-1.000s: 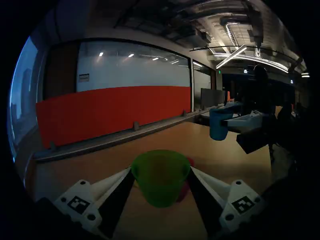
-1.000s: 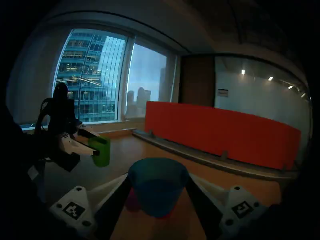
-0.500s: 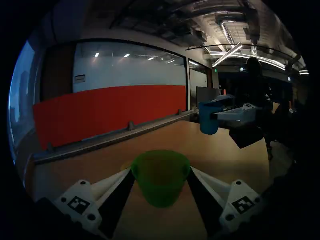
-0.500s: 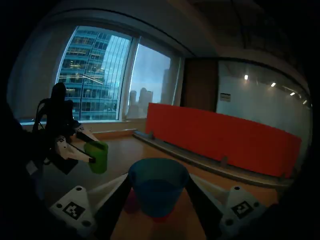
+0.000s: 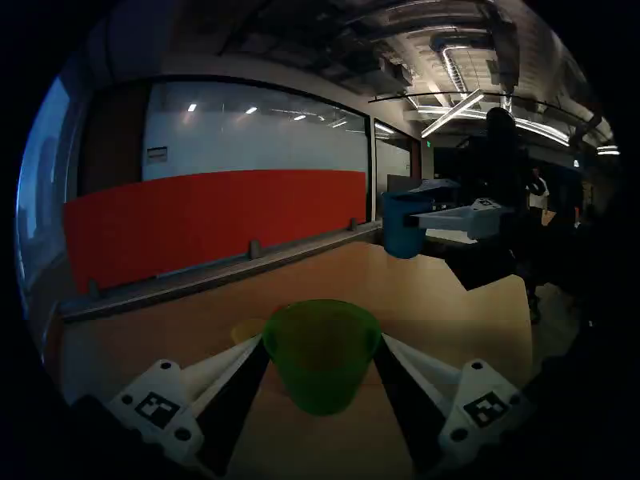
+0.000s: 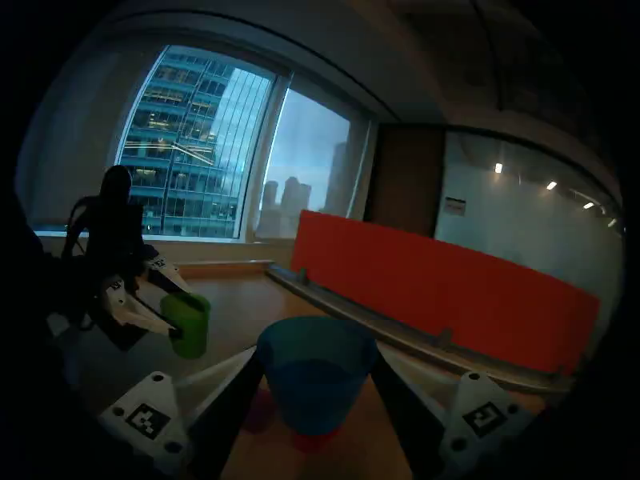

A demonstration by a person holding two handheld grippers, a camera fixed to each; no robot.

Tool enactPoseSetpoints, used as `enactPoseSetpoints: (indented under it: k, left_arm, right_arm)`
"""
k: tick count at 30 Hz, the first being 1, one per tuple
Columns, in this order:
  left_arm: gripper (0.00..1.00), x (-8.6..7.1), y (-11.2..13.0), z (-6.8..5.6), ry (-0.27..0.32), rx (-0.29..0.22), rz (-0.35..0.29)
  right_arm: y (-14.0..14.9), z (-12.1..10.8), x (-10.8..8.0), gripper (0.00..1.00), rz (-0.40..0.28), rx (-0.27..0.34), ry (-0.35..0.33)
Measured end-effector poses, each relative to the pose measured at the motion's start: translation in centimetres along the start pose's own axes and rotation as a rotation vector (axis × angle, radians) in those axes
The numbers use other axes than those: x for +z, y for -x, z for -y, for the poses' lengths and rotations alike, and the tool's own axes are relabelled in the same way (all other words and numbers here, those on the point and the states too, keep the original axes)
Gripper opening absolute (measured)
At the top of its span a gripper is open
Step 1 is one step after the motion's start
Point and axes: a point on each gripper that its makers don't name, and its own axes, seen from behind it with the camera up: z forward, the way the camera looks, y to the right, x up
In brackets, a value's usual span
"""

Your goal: Pour water

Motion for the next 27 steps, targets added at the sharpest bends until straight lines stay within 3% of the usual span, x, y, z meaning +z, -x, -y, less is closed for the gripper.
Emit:
enactPoseSetpoints:
  k: [27]
  left_arm:
    - [0.87,0.2,0.6,-1.8,0.028,0.001,0.001]
  right_arm:
    - [-2.3,0.2,1.4,0.91,-0.016,-0.134,-0.021]
